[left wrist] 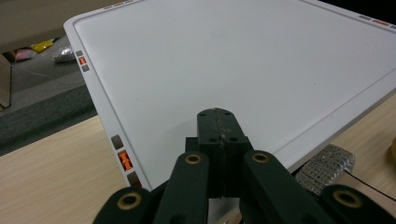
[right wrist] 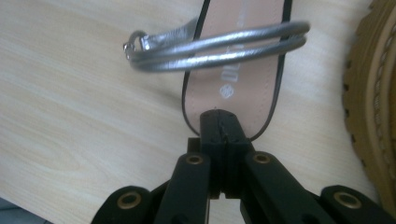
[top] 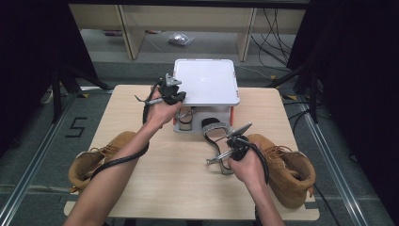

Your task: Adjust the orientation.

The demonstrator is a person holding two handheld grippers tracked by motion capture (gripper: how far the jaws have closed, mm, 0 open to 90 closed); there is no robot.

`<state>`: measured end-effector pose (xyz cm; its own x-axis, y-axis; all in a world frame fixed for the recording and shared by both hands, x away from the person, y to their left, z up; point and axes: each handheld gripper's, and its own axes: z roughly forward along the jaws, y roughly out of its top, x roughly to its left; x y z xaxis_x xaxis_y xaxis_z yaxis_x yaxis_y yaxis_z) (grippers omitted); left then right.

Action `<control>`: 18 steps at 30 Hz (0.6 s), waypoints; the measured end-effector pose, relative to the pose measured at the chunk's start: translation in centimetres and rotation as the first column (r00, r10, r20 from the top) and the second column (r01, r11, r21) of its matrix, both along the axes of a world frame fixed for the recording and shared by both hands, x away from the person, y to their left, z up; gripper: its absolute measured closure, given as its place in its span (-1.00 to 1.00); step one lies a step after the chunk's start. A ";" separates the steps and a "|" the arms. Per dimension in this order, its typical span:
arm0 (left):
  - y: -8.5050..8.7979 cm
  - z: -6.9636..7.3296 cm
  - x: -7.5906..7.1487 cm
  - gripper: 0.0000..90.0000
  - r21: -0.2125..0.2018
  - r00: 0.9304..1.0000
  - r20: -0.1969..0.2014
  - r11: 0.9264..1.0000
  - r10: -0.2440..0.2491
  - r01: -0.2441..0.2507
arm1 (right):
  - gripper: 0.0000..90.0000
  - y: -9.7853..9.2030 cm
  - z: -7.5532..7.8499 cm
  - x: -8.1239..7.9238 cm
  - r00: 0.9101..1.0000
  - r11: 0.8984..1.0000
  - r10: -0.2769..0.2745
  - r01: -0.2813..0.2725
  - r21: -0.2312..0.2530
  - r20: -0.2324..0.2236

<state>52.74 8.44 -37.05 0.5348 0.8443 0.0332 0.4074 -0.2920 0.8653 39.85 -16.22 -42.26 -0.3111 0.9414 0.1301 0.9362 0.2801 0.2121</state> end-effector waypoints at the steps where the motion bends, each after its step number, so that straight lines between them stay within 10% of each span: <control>1: 0.0 0.0 0.0 0.99 0.002 1.000 -0.001 1.000 0.002 -0.002 | 1.00 0.0 -0.2 -0.1 1.000 1.000 0.001 -0.001 0.003 -0.002; 18: 0.0 0.0 0.0 0.99 0.004 1.000 -0.001 1.000 0.001 -0.001 | 1.00 -0.1 -1.0 -1.6 0.997 0.999 0.028 -0.030 -0.017 -0.074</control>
<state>52.72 8.44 -37.02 0.5340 0.8447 0.0361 0.4089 -0.2954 0.8635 38.26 -16.31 -43.22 -0.3285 0.9346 0.1367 0.9405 0.3104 0.1379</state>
